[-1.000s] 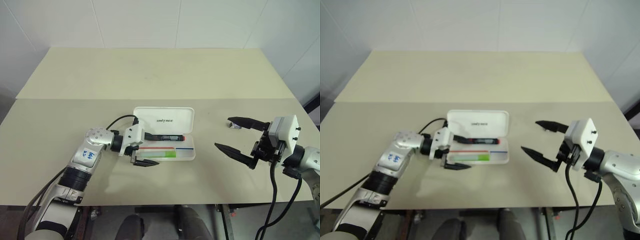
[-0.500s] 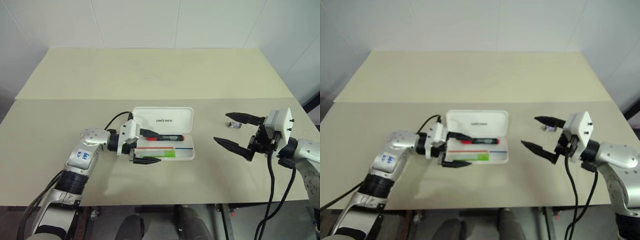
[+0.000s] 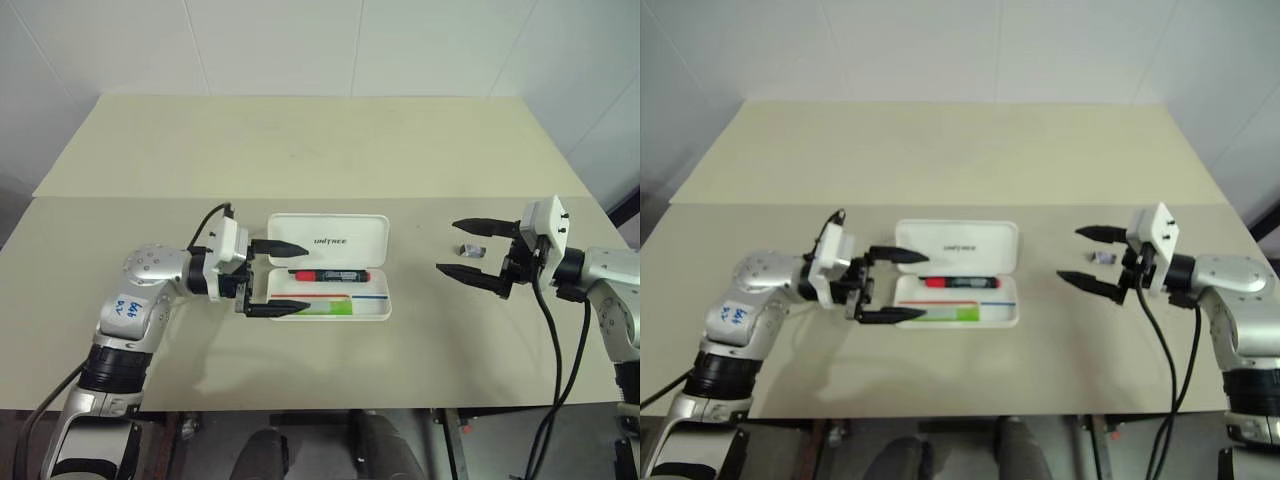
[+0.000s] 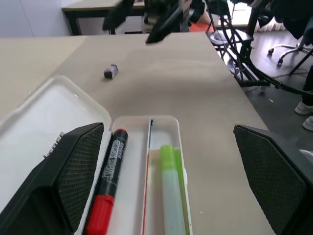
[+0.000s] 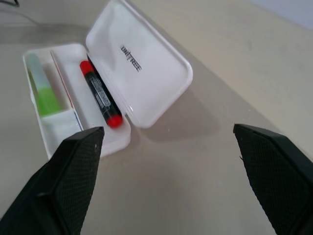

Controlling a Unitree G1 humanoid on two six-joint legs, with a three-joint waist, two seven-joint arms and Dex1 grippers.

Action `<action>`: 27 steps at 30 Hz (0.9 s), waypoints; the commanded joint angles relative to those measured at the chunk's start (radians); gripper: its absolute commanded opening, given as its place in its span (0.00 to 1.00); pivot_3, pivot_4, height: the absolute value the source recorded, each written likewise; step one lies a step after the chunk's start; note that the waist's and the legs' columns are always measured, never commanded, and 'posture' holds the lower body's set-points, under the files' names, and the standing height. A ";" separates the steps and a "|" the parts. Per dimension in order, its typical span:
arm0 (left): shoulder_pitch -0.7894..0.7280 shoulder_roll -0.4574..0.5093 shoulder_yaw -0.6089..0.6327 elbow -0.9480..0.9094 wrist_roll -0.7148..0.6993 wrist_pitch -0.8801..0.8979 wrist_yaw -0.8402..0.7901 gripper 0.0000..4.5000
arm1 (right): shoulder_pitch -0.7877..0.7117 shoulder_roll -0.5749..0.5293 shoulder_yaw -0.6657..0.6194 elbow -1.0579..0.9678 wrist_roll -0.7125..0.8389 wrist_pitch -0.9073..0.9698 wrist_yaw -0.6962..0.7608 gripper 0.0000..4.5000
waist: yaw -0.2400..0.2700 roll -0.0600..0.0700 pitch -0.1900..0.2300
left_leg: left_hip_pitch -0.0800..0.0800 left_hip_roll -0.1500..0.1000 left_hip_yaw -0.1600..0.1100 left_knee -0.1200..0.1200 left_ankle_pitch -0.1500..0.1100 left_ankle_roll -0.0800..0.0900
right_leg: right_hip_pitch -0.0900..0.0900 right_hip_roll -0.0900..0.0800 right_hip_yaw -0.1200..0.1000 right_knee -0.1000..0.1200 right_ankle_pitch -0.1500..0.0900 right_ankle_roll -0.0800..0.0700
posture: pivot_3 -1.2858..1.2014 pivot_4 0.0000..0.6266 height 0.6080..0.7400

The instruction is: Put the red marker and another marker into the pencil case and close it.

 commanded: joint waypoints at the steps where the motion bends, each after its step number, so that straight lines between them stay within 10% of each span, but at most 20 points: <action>1: -0.067 0.027 0.059 -0.059 -0.068 0.039 0.008 0.99 | -0.136 -0.062 0.036 0.244 -0.091 -0.123 0.112 1.00 | -0.001 0.001 0.001 | 0.000 0.000 0.000 0.001 0.000 0.000 | 0.000 0.000 0.000 0.000 0.000 0.000 | 0.52 0.24 1.00; 14: -0.114 0.058 0.118 -0.173 -0.193 0.191 0.070 0.99 | -0.494 0.004 0.185 0.894 -0.366 -0.441 0.191 1.00 | -0.013 0.002 0.001 | -0.001 0.001 0.003 -0.001 0.000 0.000 | -0.001 0.000 0.002 0.001 0.001 0.001 | 0.52 0.24 1.00; 27: -0.049 0.088 0.155 -0.267 -0.205 0.215 0.122 0.99 | -0.599 0.052 0.214 1.080 -0.534 -0.500 0.055 1.00 | -0.029 0.004 0.002 | -0.001 0.001 0.003 -0.001 0.001 -0.002 | -0.001 0.000 0.002 0.001 0.001 0.001 | 0.52 0.24 1.00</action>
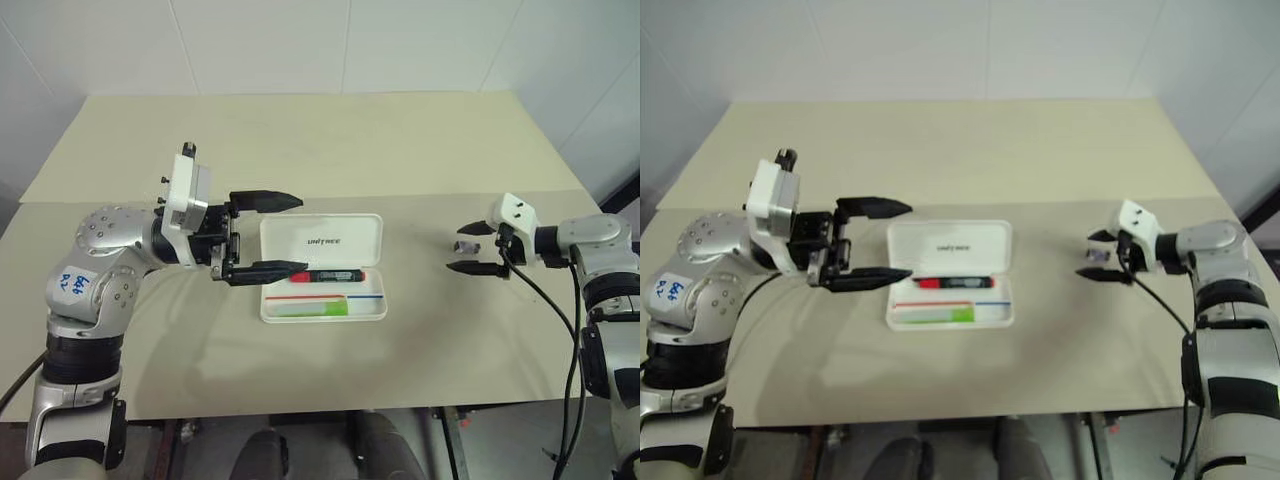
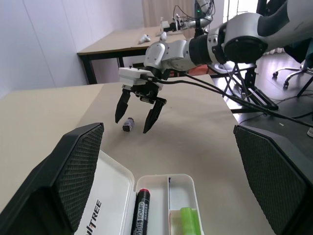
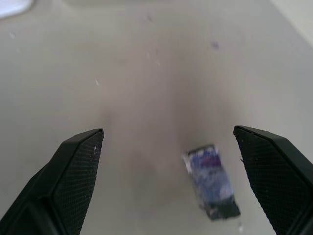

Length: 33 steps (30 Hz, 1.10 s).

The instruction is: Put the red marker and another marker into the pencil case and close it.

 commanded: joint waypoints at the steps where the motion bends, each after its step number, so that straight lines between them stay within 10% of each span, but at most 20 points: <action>1: 0.015 0.022 0.041 -0.066 -0.036 0.009 0.023 0.99 | -0.036 -0.014 0.001 0.016 -0.031 -0.005 -0.043 1.00 | -0.001 0.000 0.000 | 0.000 0.000 0.000 0.000 0.000 0.000 | 0.000 0.000 0.000 0.000 0.000 0.000 | 0.52 0.24 1.00; 11: 0.043 0.039 0.056 -0.110 -0.054 0.030 0.062 0.99 | -0.075 0.023 -0.013 0.053 -0.085 0.064 -0.129 1.00 | -0.006 0.000 0.000 | 0.001 0.000 0.001 0.001 0.000 0.000 | 0.000 0.000 0.002 0.002 0.000 0.000 | 0.52 0.24 1.00; 23: 0.051 0.061 0.066 -0.113 -0.063 0.029 0.064 1.00 | -0.059 0.070 -0.003 0.056 -0.107 0.086 -0.101 0.10 | -0.028 0.000 0.000 | 0.002 0.000 0.002 0.001 0.000 0.000 | 0.000 0.001 0.004 0.003 0.000 0.001 | 0.52 0.24 1.00; 33: 0.052 0.055 0.051 -0.085 -0.046 -0.002 0.048 1.00 | -0.055 0.082 -0.021 0.034 -0.083 0.052 -0.046 0.10 | -0.029 0.000 0.000 | 0.002 0.000 0.002 0.001 0.000 0.000 | 0.000 0.001 0.004 0.003 0.000 0.001 | 0.52 0.24 1.00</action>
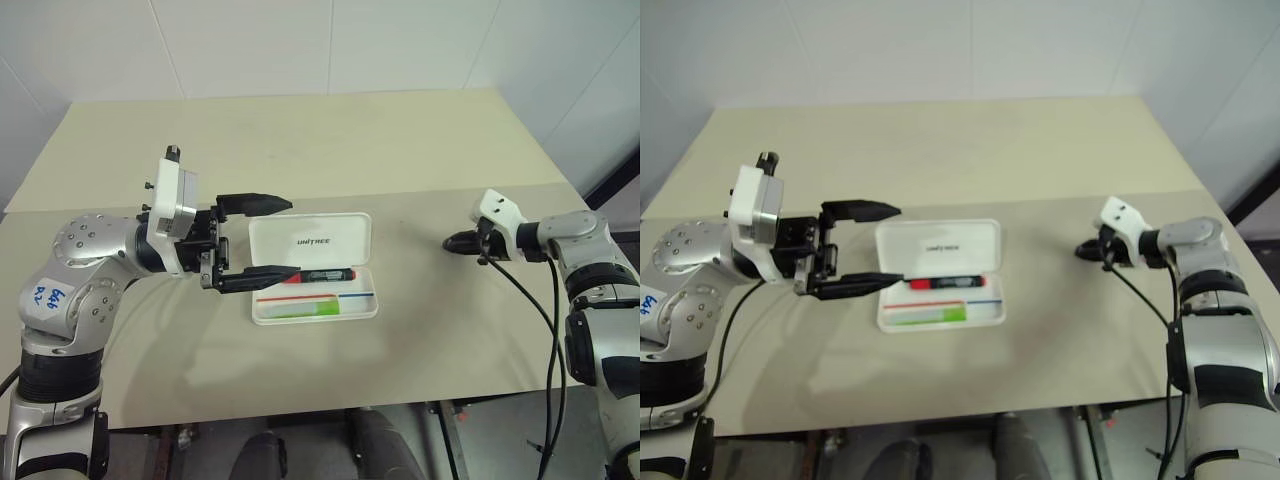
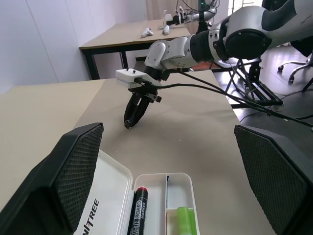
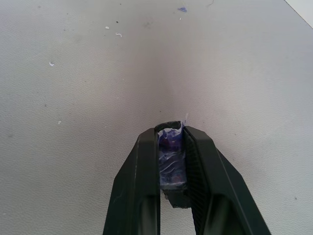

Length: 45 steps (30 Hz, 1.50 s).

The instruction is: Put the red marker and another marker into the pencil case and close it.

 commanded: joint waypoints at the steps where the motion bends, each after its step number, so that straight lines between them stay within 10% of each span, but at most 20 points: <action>1: 0.012 0.004 0.012 0.000 0.002 -0.038 -0.014 1.00 | 0.004 0.024 -0.025 -0.026 0.039 -0.026 0.085 0.10 | -0.002 0.000 0.000 | 0.000 0.000 0.000 0.000 0.000 0.000 | 0.000 0.000 0.000 0.000 0.000 0.000 | 0.52 0.24 1.00; 10: 0.056 -0.006 -0.014 0.049 0.048 -0.102 -0.037 1.00 | 0.007 0.042 -0.086 -0.202 0.192 0.002 0.310 0.10 | -0.001 0.001 0.001 | 0.000 0.000 0.002 0.000 0.000 0.000 | -0.001 0.000 0.002 0.002 0.000 0.000 | 0.52 0.24 1.00; 25: 0.128 -0.072 -0.162 0.156 0.188 -0.280 -0.119 1.00 | 0.545 0.023 -0.018 -1.480 0.604 0.830 0.177 0.10 | 0.042 0.001 0.001 | -0.006 -0.001 -0.004 0.002 0.000 0.000 | -0.012 -0.001 0.005 0.007 0.000 0.000 | 0.52 0.24 1.00; 45: 0.123 -0.085 -0.212 0.229 0.276 -0.405 -0.166 1.00 | 0.474 0.088 0.158 -1.245 0.468 0.652 0.123 0.10 | 0.048 0.000 0.000 | -0.004 -0.001 0.007 0.002 0.000 0.002 | -0.012 0.000 0.009 0.006 0.000 0.000 | 0.52 0.24 1.00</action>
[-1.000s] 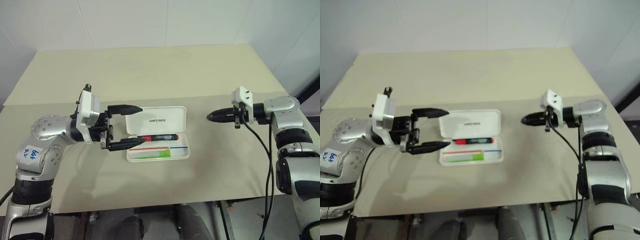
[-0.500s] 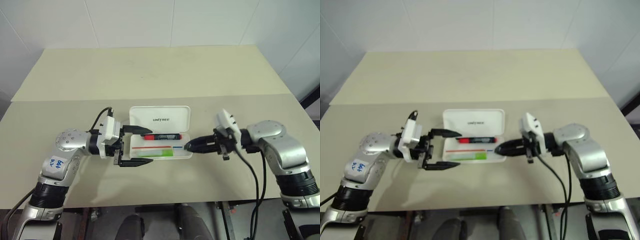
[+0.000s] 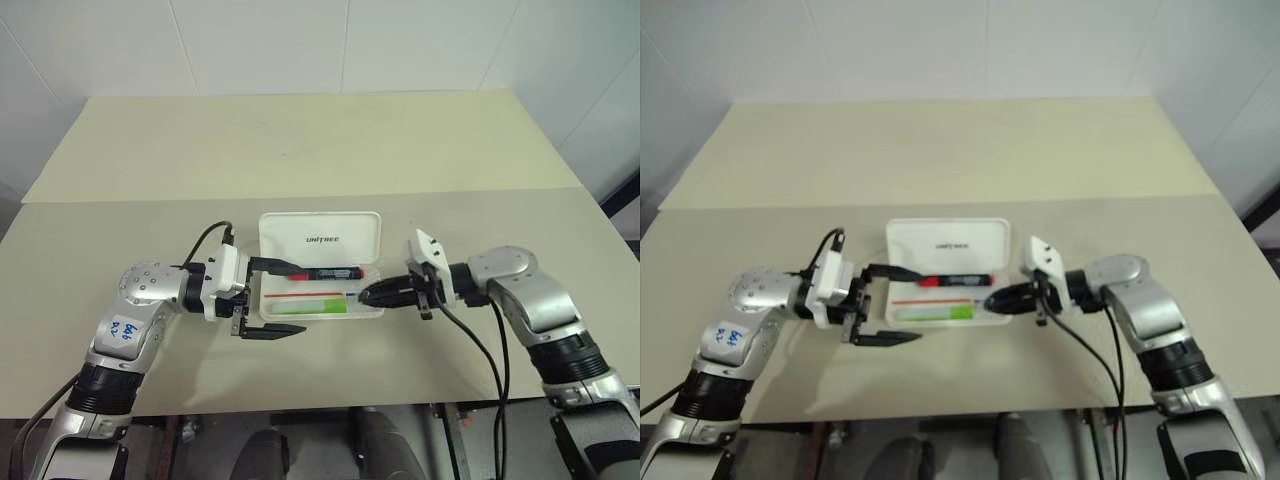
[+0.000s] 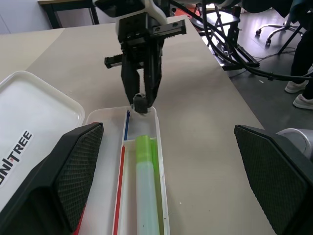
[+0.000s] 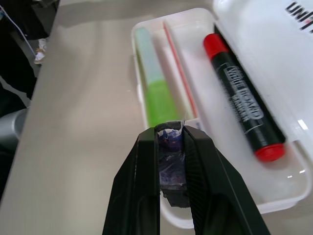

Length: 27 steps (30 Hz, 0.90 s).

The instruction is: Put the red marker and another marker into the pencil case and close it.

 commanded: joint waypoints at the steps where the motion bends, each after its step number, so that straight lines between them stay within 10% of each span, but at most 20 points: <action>1: -0.005 0.005 0.003 -0.001 0.013 -0.023 -0.002 1.00 | -0.034 0.015 0.032 0.042 -0.027 -0.054 0.017 0.10 | -0.001 0.000 0.000 | 0.000 0.000 0.000 0.000 0.000 0.000 | 0.000 0.000 0.000 0.000 0.000 0.000 | 0.52 0.24 1.00; 14: -0.007 0.012 0.012 -0.013 0.014 -0.015 0.014 1.00 | -0.058 0.026 0.069 0.121 -0.071 -0.135 0.059 0.10 | 0.001 0.000 0.000 | 0.000 0.000 0.000 0.000 0.000 0.000 | 0.000 0.000 0.000 0.001 0.000 0.000 | 0.52 0.24 1.00; 24: -0.019 0.012 0.008 -0.004 0.018 -0.021 0.010 1.00 | -0.111 0.054 0.029 0.078 -0.024 -0.118 0.065 0.94 | 0.000 0.000 0.000 | 0.000 0.000 0.000 0.000 0.000 0.000 | 0.000 0.000 0.000 0.001 0.000 0.000 | 0.52 0.24 1.00; 27: -0.022 0.010 0.008 -0.002 0.018 -0.021 0.009 1.00 | -0.117 0.053 0.011 0.032 0.010 -0.089 0.059 0.99 | 0.001 0.000 0.000 | 0.000 0.000 0.000 0.000 0.000 0.000 | 0.000 0.000 0.000 0.002 0.000 0.000 | 0.52 0.24 1.00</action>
